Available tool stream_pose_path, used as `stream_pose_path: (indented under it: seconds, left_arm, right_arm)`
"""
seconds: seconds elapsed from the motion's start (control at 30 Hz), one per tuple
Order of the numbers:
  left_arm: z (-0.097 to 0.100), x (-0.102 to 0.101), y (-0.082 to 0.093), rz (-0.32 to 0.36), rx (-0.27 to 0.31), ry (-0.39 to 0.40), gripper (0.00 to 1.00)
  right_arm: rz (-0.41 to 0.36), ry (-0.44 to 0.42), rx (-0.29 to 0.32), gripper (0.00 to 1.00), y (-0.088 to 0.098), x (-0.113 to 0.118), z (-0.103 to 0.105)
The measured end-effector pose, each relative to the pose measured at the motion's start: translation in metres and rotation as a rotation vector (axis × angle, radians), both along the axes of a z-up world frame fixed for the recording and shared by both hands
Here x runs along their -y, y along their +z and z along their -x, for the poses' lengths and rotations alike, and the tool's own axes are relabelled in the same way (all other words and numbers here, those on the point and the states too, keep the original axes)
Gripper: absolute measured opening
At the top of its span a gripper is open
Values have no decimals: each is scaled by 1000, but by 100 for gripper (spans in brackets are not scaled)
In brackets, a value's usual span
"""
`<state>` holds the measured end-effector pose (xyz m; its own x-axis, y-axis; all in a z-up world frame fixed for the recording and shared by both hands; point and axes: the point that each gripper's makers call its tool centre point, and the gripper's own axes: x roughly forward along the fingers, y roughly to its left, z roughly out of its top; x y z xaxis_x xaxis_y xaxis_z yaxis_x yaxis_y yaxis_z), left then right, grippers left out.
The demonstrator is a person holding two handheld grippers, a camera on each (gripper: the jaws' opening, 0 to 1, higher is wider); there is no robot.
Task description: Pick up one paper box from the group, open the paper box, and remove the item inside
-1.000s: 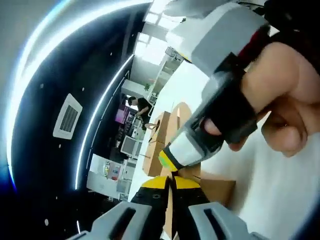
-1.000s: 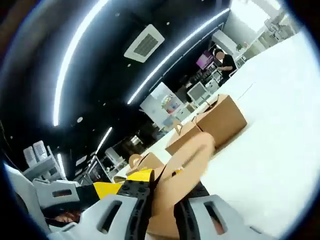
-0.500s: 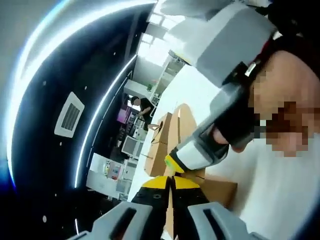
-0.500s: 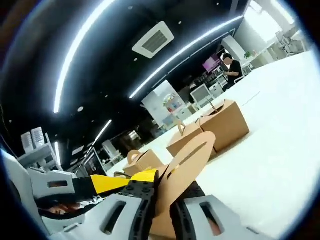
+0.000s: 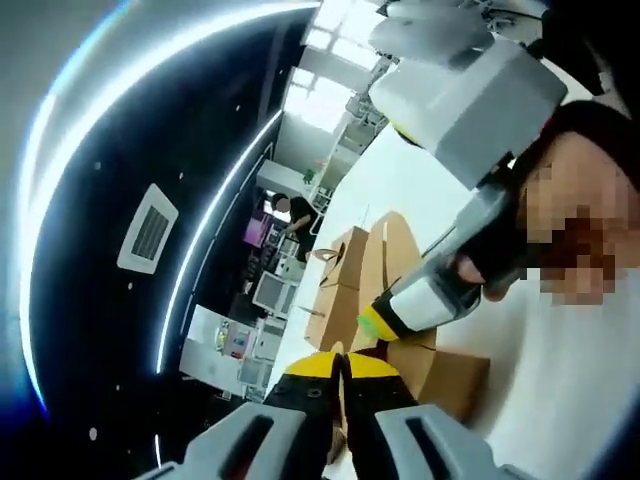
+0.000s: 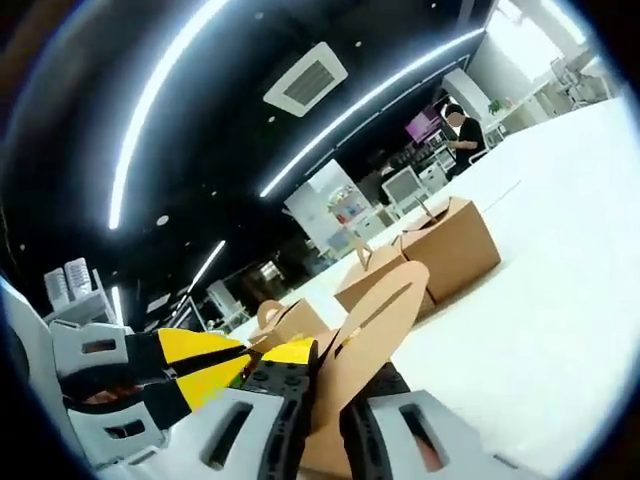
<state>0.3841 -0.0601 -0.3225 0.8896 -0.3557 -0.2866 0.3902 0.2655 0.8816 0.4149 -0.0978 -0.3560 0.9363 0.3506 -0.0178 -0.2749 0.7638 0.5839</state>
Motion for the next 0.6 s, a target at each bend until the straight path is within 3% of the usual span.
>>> stream_pose_path:
  seconds: [0.47,0.6]
  left_arm:
    - [-5,-30,29,20,91,38,9]
    - [-7,-47,36,22,115,72,11]
  right_arm:
    - [0,4,0,9,1,-1,2]
    - [0,4,0,10,2,-1,2]
